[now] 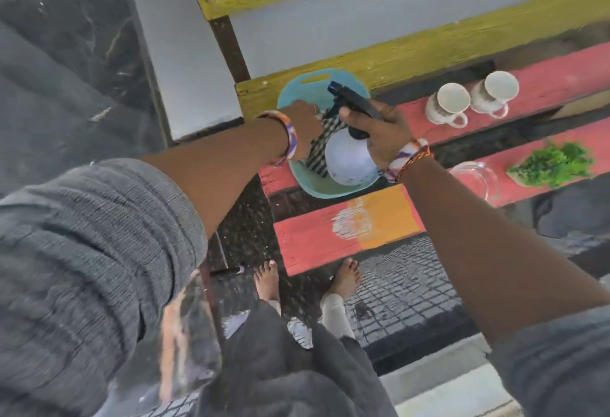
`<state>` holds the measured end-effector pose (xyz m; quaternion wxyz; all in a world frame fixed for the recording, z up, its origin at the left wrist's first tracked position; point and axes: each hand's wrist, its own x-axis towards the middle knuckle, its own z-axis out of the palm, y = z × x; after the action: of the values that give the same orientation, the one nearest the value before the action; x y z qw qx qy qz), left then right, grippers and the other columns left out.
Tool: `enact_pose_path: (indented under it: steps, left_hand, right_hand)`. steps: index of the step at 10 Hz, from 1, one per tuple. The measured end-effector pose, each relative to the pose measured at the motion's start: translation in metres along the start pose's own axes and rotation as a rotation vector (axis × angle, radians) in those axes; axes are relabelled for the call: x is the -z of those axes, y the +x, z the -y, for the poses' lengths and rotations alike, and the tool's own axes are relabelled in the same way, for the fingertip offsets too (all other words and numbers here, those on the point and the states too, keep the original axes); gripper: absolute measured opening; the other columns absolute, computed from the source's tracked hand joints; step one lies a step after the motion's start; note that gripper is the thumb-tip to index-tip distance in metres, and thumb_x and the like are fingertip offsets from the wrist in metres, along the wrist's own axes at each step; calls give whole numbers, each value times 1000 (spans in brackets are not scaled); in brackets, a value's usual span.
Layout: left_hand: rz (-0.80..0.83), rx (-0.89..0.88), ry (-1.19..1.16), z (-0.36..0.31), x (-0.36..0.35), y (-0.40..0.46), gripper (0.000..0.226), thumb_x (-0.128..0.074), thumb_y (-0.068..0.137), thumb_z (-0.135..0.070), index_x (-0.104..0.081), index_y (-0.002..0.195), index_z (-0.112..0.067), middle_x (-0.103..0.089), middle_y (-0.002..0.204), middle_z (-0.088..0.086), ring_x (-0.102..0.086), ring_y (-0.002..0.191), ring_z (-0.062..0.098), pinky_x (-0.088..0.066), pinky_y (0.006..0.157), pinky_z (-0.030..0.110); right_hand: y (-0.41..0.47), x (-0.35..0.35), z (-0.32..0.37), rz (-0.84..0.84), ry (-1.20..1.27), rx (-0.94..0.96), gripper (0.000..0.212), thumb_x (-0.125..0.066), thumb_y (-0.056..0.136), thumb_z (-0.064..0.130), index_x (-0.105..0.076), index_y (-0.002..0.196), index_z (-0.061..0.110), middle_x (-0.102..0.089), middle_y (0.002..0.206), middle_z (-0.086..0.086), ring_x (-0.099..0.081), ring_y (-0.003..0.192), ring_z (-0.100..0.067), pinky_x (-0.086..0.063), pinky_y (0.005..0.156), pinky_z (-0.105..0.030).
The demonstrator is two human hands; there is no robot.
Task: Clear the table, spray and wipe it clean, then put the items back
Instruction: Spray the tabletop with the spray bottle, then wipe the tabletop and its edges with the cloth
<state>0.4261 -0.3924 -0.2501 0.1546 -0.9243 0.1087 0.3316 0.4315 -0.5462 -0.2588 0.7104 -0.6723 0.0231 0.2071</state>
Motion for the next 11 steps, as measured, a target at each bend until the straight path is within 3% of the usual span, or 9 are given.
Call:
enact_pose_path:
  steps: [1,2,4,5,6,7,9,10,11]
  left_hand:
    - [135,47,-83,-19,-22,21,48,-47,92,-21,-41,138,-9,-34,149,13,-34,135,31,-33,108,42]
    - [306,85,-66,-39,-48,35,56,-53,86,-26,-42,140,-14,-34,151,10,-37,136,31,-34,111,48]
    - [309,114,-278,-46,-58,70,78,-62,83,-29,-20,149,-23,-32,153,6,-44,132,29,-42,106,42]
    - [186,187,-454,-41,-41,54,53,-51,91,-14,-35,141,-16,-54,133,13,-57,117,32,-46,94,43]
    - [7,301,-566,-35,-37,61,33,-44,95,-15,-53,125,-5,-59,125,17,-58,114,34,-46,92,42]
    - [-19,283,-525,-39,-21,51,31,-44,95,-11,-56,122,-2,-57,128,18,-55,118,34,-45,95,40]
    - [-263,239,-741,-24,-18,43,24,-54,80,-6,-70,97,-1,-69,102,21,-63,96,36,-49,84,33]
    - [-503,348,-1078,2,-1,35,33,-56,68,-17,-74,90,0,-72,91,15,-69,88,18,-42,70,15]
    - [-537,364,-1259,27,19,27,13,-62,74,-7,-73,81,-4,-65,64,-5,-54,48,-19,-38,48,-1]
  right_hand:
    - [10,16,-11,93,34,4,20,-70,74,13,-76,61,28,-54,50,12,-44,60,-11,-36,55,-15]
    - [14,23,-16,224,80,-48,17,-74,69,17,-77,86,17,-58,67,-2,-45,63,-14,-36,58,-18]
    - [28,36,-23,335,158,-129,49,-66,71,7,-58,117,-8,-66,71,5,-53,57,-4,-39,56,-13]
    - [28,45,-21,427,182,-144,85,-86,59,19,-46,129,-10,-61,100,-13,-54,78,-15,-41,60,-15]
    - [30,51,-19,524,174,-195,81,-90,43,36,-65,113,3,-71,85,0,-60,78,-10,-43,65,-17]
    - [33,56,-24,615,147,-209,42,-88,45,35,-78,83,21,-74,79,11,-66,80,-3,-48,70,-14]
    - [34,64,-29,751,129,-255,35,-83,50,20,-78,84,21,-75,79,9,-67,80,-1,-50,73,-14]
    - [32,62,-29,798,22,-253,41,-73,63,-12,-78,79,26,-75,76,10,-69,78,0,-50,74,-12]
    - [31,53,-23,839,-100,-272,46,-61,73,-17,-77,91,22,-76,87,4,-69,92,-4,-51,81,-15]
